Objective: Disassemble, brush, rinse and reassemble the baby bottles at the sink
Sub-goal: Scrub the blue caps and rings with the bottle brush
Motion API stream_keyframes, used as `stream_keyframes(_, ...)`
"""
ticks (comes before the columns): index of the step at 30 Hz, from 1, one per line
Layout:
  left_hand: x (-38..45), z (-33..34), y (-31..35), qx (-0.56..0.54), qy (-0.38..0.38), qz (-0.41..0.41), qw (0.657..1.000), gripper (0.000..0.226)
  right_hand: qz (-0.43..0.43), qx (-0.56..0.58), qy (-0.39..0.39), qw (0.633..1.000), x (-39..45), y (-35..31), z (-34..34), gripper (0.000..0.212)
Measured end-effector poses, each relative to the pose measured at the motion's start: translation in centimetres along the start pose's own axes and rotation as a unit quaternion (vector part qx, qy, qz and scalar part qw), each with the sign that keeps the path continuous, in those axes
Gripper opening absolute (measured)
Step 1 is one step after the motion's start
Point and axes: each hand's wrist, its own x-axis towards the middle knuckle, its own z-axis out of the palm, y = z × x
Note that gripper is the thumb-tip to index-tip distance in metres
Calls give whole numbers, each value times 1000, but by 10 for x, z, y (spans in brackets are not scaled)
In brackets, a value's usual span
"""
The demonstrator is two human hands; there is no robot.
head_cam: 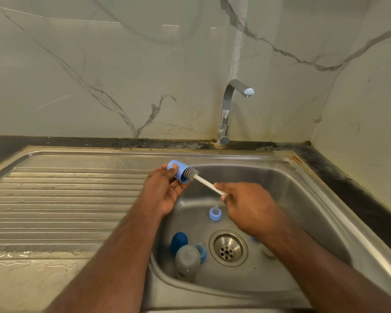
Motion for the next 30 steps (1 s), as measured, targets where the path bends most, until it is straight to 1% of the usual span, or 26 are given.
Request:
stream_keyframes(2,1,0,-1,7,-1,4,1000,18,-8,-64,1,998,-1,-5,8,43)
stream_keyframes(3,1,-1,-1,10,2,6,1000,21,-13,-54,-14,998,-1,-7,9,43)
stream_keyframes(4,1,-1,-2,12,5,7,1000,23,-14,-10,-40,999,-1,-6,9,42)
stream_keyframes(5,1,-2,-1,8,9,8,1000,25,-4,60,-68,996,0,-5,6,40)
stream_keyframes(6,2,-2,-1,0,13,8,1000,26,13,134,-77,988,0,-2,3,39)
stream_keyframes(7,3,-3,-1,-9,13,10,1000,27,28,189,-68,979,1,2,2,38)
stream_keyframes(8,4,-3,-1,-15,8,12,1000,28,37,211,-51,975,2,5,3,36)
stream_keyframes(11,2,-1,-3,-10,-19,23,1000,33,43,181,-16,982,2,4,12,37)
stream_keyframes(14,-2,2,-4,5,-46,25,999,33,47,202,-18,978,1,-4,23,38)
stream_keyframes(16,-3,2,-3,14,-55,26,998,31,25,161,-24,986,3,-5,24,39)
stream_keyframes(19,-1,0,-5,21,-54,30,998,34,-10,50,-28,998,3,-5,15,42)
stream_keyframes(22,0,0,-5,1,-60,26,998,36,-29,-51,6,998,1,-4,10,47)
stream_keyframes(25,1,0,-4,-4,-57,29,998,32,-26,-117,1,993,-1,-8,16,60)
stream_keyframes(28,1,-2,-3,8,-68,48,997,29,-14,-116,-26,993,2,-16,23,64)
stream_keyframes(30,1,-3,-4,27,-74,60,995,34,-32,-71,-46,996,3,-16,22,56)
